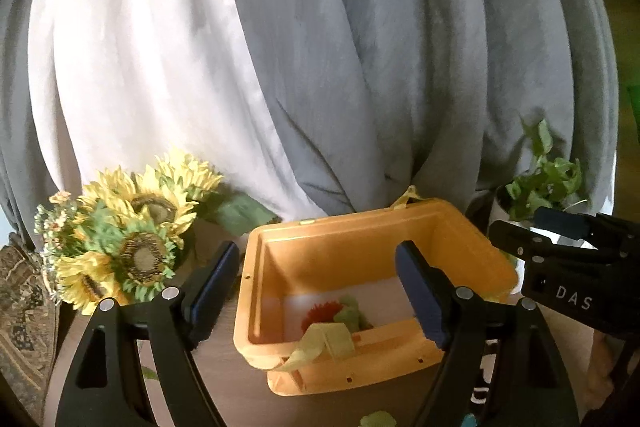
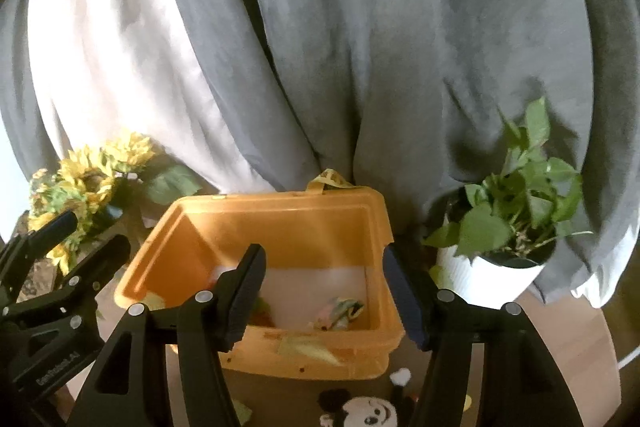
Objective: Organize soft objects
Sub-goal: 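Open both tools to drop the fluffy toy and cloth into the crate, then move both open tools back toward the remaining items on the table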
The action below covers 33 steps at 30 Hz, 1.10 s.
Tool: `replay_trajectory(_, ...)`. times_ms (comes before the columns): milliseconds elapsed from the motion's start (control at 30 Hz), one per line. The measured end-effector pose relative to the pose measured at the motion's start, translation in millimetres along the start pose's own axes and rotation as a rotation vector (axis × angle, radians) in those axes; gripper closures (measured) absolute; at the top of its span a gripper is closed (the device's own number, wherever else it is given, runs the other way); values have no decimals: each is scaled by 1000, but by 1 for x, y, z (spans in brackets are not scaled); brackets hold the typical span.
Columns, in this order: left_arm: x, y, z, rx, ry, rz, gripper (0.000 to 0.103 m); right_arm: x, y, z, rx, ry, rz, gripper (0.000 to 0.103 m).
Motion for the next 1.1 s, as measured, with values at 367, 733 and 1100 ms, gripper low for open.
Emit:
replay_trajectory(367,-10,-5,55,1,-31,-16,23,-15,2,58,-22,-49,6,38)
replay_trajectory(733,-31,-10,99,-22,-18,-1,23,-39,8,108,-67,-72,13,34)
replay_trajectory(1100,-59,-8,122,-42,11,2,16,-67,10,140,-129,-85,-23,22)
Point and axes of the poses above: each gripper's, at about its wrist camera, not at the fingertips, and z roughly against the way its jaws point, y to its left, x to its top, the point moved 3 cm from there along -z, roughly the way its jaws point, and after that the axes turned 5 degrees about z, right-handed, at the moved point
